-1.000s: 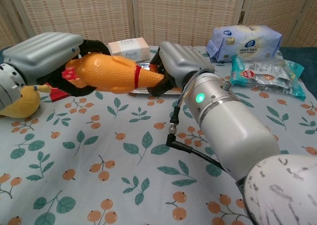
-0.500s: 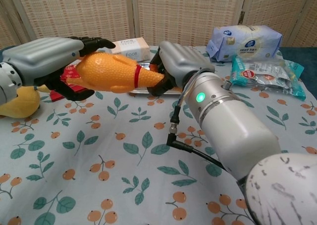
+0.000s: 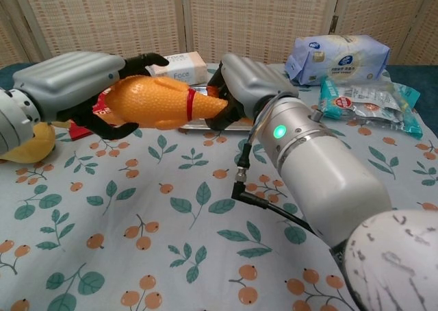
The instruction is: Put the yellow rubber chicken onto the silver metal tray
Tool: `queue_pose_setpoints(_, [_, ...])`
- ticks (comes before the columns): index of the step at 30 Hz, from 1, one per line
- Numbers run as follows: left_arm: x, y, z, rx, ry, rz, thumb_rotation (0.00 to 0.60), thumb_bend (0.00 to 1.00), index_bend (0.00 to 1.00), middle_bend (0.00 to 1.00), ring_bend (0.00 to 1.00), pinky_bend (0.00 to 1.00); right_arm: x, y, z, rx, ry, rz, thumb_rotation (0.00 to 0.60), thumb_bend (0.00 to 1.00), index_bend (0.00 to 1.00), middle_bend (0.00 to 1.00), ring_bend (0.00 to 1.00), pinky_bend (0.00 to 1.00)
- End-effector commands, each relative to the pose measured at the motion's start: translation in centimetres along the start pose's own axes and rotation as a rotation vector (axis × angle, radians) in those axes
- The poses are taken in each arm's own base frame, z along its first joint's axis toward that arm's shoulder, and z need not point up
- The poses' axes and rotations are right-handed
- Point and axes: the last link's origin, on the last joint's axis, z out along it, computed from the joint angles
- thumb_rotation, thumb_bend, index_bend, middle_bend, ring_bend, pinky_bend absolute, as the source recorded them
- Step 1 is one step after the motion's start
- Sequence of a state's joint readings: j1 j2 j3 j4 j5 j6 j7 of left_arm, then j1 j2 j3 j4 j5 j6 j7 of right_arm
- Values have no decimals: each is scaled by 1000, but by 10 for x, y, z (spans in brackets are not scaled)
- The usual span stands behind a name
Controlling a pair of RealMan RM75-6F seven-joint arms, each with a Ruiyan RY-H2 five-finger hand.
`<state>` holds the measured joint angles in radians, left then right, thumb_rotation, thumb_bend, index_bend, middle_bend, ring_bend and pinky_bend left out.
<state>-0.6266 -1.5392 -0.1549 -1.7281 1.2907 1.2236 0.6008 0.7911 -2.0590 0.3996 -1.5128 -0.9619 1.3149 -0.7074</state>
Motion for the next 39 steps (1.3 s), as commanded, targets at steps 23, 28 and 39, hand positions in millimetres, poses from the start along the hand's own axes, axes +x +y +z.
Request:
queue_pose_setpoints(23, [-6,-2,7,47,131,-100,600,801,849,932,834,689,0,-3,-1,4,-8,9,600,424,919,659,927,1000])
queue_pose_setpoints(28, [-5,0,5,36,139,-106,600,797,840,923,833,685,1,-3,-1,3,-6,9,600,424,919,659,927,1000])
queue_pose_setpoints(39, [-4,-1,0,27,133,-99,600,778,804,902,809,648,-7,12,-1,-21,-23,-9,600,424,919,661,927,1000])
